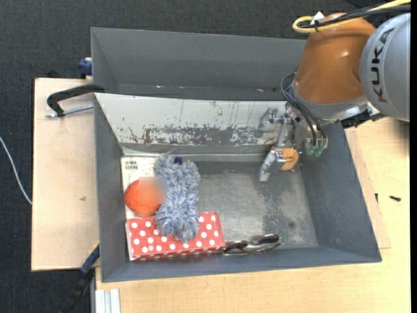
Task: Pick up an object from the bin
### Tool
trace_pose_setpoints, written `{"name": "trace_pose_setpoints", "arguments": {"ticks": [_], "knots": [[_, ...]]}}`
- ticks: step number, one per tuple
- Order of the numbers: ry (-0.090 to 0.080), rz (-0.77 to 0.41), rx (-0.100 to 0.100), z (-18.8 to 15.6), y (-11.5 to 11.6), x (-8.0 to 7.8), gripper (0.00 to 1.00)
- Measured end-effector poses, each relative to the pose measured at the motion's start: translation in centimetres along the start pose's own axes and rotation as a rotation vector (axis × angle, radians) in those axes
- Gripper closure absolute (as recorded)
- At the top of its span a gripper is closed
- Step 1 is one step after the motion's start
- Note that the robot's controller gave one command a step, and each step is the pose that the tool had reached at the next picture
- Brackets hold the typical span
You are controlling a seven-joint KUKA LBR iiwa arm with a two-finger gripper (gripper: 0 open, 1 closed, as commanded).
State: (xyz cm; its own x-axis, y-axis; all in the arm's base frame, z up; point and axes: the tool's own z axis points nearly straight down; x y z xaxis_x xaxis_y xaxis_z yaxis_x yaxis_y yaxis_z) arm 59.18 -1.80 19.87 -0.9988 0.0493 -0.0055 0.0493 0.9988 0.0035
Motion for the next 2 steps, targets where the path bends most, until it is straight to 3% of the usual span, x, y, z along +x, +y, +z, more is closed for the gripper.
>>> {"name": "trace_pose_setpoints", "arguments": {"ticks": [1,2], "knots": [[0.0,-0.211,0.003,-1.3,1.4,-0.2,0.0],[-0.006,-0.201,0.002,2.6,2.1,-0.4,0.0]]}}
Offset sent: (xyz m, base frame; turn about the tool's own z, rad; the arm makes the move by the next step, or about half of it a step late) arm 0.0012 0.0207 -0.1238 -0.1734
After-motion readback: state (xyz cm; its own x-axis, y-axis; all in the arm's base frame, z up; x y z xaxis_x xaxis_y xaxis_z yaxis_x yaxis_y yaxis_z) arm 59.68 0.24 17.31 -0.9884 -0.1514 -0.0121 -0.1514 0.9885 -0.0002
